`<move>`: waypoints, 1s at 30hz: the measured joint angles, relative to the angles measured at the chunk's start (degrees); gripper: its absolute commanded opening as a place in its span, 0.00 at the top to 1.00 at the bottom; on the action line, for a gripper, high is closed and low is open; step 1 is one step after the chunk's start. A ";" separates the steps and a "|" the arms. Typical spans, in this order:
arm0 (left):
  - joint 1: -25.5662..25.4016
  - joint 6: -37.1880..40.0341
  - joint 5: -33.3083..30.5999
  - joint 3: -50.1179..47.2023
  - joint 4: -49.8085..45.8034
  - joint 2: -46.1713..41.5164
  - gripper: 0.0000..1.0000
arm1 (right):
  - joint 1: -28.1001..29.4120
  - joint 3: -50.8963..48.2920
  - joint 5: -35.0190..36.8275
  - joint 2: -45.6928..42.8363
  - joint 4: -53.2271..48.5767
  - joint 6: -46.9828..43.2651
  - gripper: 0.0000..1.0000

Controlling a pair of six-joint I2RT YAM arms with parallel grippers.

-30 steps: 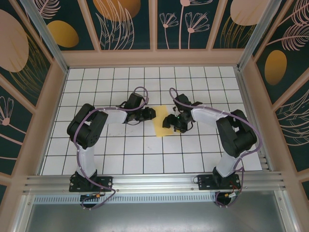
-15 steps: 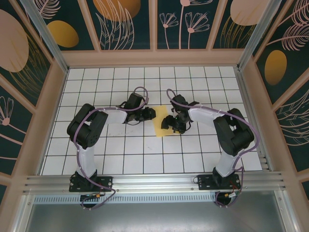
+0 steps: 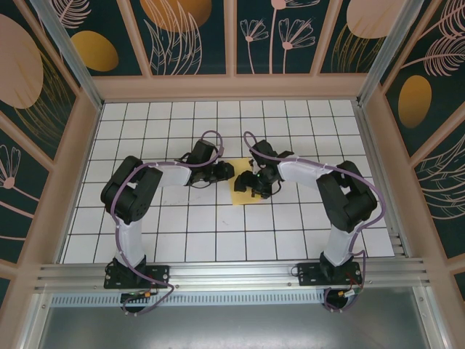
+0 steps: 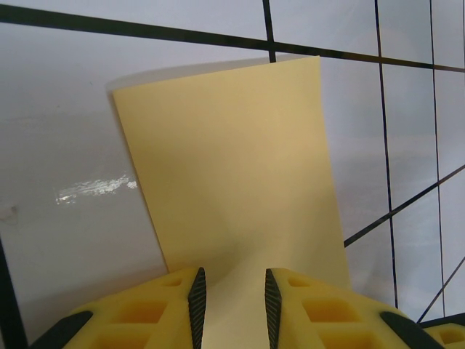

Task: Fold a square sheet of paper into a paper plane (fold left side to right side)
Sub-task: Fold the triangle a second time at the center of the table.

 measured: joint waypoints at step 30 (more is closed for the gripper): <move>0.07 -0.02 -0.09 -0.04 -0.04 0.02 0.71 | 1.36 3.87 8.81 2.38 -5.11 -0.87 0.13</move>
